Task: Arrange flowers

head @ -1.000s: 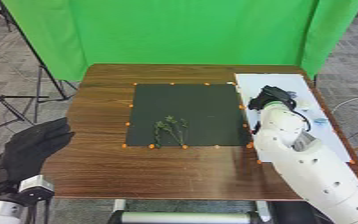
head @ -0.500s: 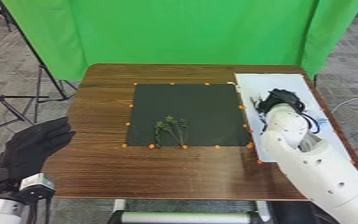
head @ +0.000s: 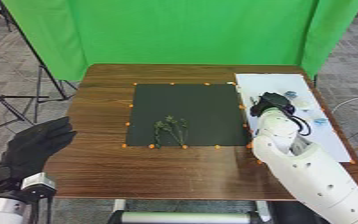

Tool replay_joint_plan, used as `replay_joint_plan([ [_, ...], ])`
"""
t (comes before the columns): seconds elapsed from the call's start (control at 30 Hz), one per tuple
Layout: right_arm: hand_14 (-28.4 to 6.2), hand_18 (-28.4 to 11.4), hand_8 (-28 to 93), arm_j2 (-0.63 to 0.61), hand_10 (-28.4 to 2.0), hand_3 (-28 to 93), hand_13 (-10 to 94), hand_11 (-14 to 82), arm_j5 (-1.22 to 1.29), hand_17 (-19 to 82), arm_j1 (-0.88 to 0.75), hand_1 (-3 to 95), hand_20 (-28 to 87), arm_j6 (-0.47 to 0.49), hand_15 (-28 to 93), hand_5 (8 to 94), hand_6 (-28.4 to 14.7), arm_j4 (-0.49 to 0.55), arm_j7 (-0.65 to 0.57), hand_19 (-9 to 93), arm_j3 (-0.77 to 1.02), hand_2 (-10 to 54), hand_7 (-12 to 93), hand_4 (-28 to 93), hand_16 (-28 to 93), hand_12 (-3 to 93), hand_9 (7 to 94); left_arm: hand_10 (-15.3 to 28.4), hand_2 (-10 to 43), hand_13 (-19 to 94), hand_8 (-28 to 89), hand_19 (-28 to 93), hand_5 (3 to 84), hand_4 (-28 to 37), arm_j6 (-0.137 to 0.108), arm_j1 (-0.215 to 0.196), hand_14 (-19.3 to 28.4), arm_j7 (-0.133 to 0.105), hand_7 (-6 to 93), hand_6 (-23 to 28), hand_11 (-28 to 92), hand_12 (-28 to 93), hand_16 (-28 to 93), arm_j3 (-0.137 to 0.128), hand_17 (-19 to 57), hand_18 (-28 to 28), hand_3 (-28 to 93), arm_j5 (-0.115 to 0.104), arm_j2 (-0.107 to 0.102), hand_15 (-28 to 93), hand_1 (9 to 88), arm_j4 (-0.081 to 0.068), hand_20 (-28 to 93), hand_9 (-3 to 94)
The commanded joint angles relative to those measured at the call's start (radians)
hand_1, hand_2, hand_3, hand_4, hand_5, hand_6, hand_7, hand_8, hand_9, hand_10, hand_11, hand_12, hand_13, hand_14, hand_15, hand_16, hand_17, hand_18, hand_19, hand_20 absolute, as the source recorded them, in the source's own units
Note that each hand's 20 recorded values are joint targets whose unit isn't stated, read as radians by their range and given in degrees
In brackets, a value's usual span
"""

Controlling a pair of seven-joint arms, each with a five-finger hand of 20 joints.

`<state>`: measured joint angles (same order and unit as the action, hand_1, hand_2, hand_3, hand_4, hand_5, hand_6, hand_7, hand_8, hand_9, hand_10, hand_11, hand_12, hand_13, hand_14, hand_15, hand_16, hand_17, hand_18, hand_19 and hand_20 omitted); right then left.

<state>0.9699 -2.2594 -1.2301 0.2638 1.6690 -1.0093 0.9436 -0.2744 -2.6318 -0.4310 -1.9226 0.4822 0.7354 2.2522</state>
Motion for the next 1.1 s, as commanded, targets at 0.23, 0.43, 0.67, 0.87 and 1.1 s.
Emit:
replay_joint_plan([
  [0.23,-12.4,-10.9,-8,0.018,-20.2,74,78,31.6,-0.046,66,0.013,36.6,26,0.011,71,70.7,-11.7,-0.068,0.014,93,-0.021,-4.7,17,-22,21,19.8,75.4,21.9,5.0,25,-10,59,48.1,-15.1,0.008,-0.010,28.4,-0.021,17.6,13.6,32,10,-13,0.000,-9.7,23.6,82,-0.007,-0.013,60,27.7,-0.006,9,39.1],
  [0.43,-10.8,-10.8,-8,0.027,-17.4,75,80,34.2,-0.054,67,0.017,41.1,27,0.021,70,73.8,-9.0,-0.099,0.003,93,-0.030,-6.1,21,-24,21,20.4,79.1,21.9,5.0,25,-10,59,48.2,-15.2,0.015,0.002,28.4,-0.011,17.5,13.6,32,10,-13,0.003,-9.6,23.6,82,0.000,-0.014,60,27.7,-0.010,9,39.0],
  [0.67,-8.6,-11.0,11,0.038,-14.1,71,83,36.5,-0.066,68,0.016,49.0,29,0.019,68,78.5,-7.0,-0.124,0.009,93,-0.041,-7.9,23,-28,22,20.9,84.5,21.9,5.0,25,-10,59,48.2,-15.3,0.015,0.004,28.3,-0.016,17.6,13.6,32,10,-13,0.007,-9.6,23.6,82,-0.003,-0.016,60,27.7,-0.011,10,39.0],
  [0.87,-7.2,-11.2,13,0.041,-12.7,70,85,36.8,-0.059,68,0.013,54.2,31,-0.005,67,81.5,-5.1,-0.128,0.021,93,-0.033,-6.1,26,-28,23,21.7,87.6,21.9,5.0,25,-10,59,48.2,-15.2,0.010,0.002,28.3,-0.021,17.6,13.6,32,10,-14,0.009,-9.6,23.6,82,-0.005,-0.016,61,27.7,-0.010,10,39.1],
  [1.1,-6.5,-11.4,17,0.017,-12.3,73,86,38.6,-0.064,68,0.022,53.8,34,-0.100,67,82.3,-4.6,-0.104,0.029,93,-0.030,-6.0,27,-28,23,22.4,89.0,22.0,5.1,25,-10,59,48.2,-15.3,0.012,-0.005,28.4,-0.013,17.6,13.6,32,10,-14,0.004,-9.6,23.6,82,-0.002,-0.006,60,27.8,-0.006,10,39.0],
])
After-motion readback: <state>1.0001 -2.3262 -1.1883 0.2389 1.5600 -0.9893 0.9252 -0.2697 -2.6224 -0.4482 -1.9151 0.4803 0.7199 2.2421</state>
